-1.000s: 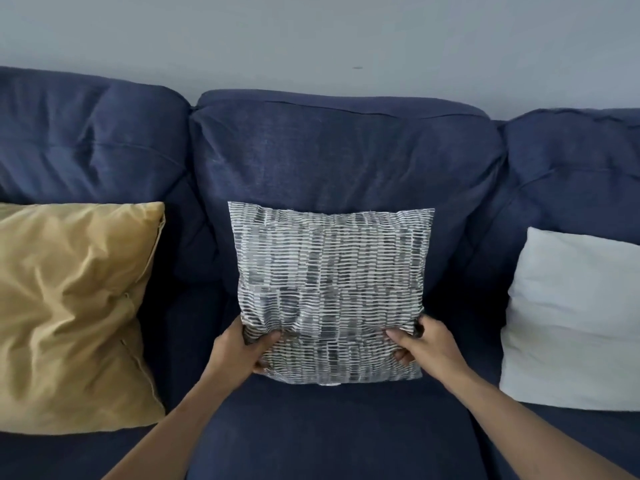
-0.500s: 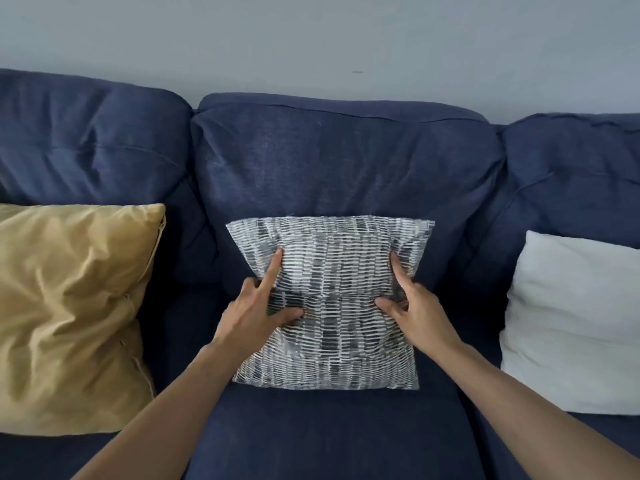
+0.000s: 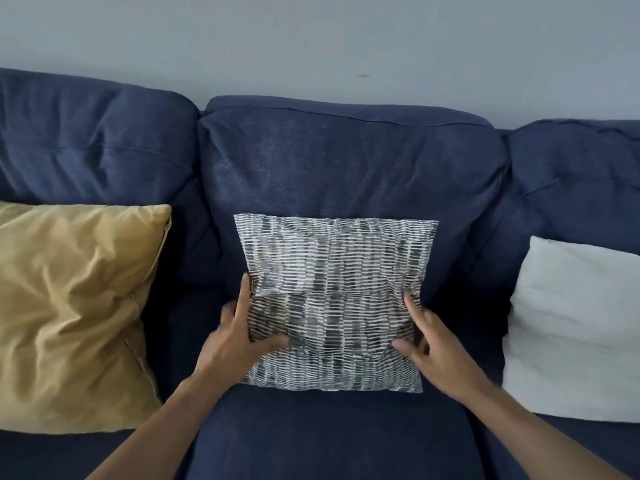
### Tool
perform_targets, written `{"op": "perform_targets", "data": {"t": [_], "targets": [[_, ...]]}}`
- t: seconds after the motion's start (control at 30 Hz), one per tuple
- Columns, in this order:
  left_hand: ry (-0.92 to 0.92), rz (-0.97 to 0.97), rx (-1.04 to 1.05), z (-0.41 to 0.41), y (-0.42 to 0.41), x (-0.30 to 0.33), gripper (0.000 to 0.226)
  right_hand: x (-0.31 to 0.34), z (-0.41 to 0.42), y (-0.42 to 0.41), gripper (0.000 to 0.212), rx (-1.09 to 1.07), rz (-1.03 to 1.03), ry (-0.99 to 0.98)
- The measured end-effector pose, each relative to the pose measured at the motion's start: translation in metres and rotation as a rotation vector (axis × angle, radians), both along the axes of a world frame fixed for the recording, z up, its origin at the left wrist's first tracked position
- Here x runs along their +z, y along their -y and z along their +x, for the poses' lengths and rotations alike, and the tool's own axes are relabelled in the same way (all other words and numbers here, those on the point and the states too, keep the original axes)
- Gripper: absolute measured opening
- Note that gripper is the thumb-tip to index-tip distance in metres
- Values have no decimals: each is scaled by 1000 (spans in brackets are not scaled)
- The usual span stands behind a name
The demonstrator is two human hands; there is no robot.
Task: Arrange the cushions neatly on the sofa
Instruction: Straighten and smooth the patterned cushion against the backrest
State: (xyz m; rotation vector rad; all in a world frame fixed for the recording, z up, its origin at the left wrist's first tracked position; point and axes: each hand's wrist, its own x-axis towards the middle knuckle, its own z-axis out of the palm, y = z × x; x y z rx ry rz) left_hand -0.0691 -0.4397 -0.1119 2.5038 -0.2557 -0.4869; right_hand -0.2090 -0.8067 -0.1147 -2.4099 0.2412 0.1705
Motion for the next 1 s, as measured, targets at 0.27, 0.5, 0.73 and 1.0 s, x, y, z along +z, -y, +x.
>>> {"op": "perform_targets", "data": {"t": [0.27, 0.5, 0.73, 1.0], "targets": [[-275, -300, 136, -14, 13, -38, 130, -31, -7, -16, 106, -81, 116, 4], [74, 7, 197, -11, 4, -6, 94, -11, -14, -15, 75, -289, -69, 237], [892, -70, -227, 14, 118, 49, 60, 45, 94, -89, 68, 49, -552, 644], [848, 194, -191, 72, 111, -4, 76, 1, 132, -62, 69, -21, -724, 554]]}}
